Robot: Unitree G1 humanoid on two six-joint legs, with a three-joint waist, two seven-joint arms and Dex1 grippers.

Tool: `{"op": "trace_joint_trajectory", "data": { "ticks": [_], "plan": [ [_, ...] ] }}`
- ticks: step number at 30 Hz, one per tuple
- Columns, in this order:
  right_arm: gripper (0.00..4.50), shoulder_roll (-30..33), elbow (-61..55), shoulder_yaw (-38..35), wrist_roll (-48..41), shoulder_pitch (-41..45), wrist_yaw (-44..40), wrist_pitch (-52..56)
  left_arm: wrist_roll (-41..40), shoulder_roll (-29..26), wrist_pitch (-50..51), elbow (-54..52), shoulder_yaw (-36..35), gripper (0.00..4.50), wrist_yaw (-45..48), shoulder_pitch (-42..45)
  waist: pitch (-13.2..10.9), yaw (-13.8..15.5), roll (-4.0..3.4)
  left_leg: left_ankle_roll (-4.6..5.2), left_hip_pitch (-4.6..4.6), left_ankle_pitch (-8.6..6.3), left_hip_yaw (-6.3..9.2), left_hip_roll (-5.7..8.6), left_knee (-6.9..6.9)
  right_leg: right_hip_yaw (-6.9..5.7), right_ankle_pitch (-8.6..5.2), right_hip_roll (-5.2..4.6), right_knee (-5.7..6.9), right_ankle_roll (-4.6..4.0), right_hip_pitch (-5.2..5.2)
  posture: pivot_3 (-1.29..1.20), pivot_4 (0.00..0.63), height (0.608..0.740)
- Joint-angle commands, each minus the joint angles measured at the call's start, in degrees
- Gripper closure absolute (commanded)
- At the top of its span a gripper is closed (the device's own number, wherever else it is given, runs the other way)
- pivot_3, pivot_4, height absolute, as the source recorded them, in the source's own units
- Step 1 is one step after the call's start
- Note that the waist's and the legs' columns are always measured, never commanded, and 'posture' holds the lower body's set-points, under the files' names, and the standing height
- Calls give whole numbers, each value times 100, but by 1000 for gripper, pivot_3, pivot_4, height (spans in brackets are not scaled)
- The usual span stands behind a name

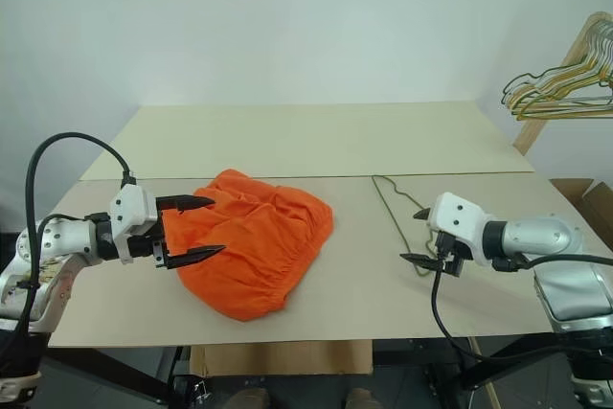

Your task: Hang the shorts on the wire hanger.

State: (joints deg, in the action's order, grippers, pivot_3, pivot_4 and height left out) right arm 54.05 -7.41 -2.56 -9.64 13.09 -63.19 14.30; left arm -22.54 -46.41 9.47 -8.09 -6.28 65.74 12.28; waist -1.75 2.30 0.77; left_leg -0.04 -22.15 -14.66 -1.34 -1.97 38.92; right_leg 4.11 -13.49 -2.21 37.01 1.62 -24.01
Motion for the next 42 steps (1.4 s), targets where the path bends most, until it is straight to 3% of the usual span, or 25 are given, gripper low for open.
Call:
{"op": "trace_joint_trajectory", "data": {
  "ticks": [1,16,24,31,42],
  "plan": [
    [40,71,-158,-88,-7,45,41,-85,17,-100,74,-78,-61,0,-55,13,0,1,0,0,0,0,0,0,0,0,0,0,0,0,0,110,0,740],
    [40,9,-156,167,12,339,-129,-221,0,-66,-20,-171,-125,0,-110,-66,0,3,0,0,1,0,0,0,0,0,0,0,1,0,0,112,0,740],
    [40,-467,-1486,966,-207,514,-263,76,44,-177,58,-226,-34,0,62,-162,0,-7,0,0,0,0,0,-3,-3,0,-1,3,1,1,-3,74,0,740],
    [40,-974,-1747,2046,657,704,-18,-352,197,-349,-26,-39,55,0,283,-226,1,-26,2,0,0,0,-4,-2,1,1,-1,2,0,2,-3,43,0,740],
    [40,-2193,-683,3597,2133,1418,241,-1361,273,-386,-30,35,62,0,319,-171,3,-167,5,0,2,0,-3,-8,-1,0,-2,10,4,-1,-5,58,0,740]
  ]
}}
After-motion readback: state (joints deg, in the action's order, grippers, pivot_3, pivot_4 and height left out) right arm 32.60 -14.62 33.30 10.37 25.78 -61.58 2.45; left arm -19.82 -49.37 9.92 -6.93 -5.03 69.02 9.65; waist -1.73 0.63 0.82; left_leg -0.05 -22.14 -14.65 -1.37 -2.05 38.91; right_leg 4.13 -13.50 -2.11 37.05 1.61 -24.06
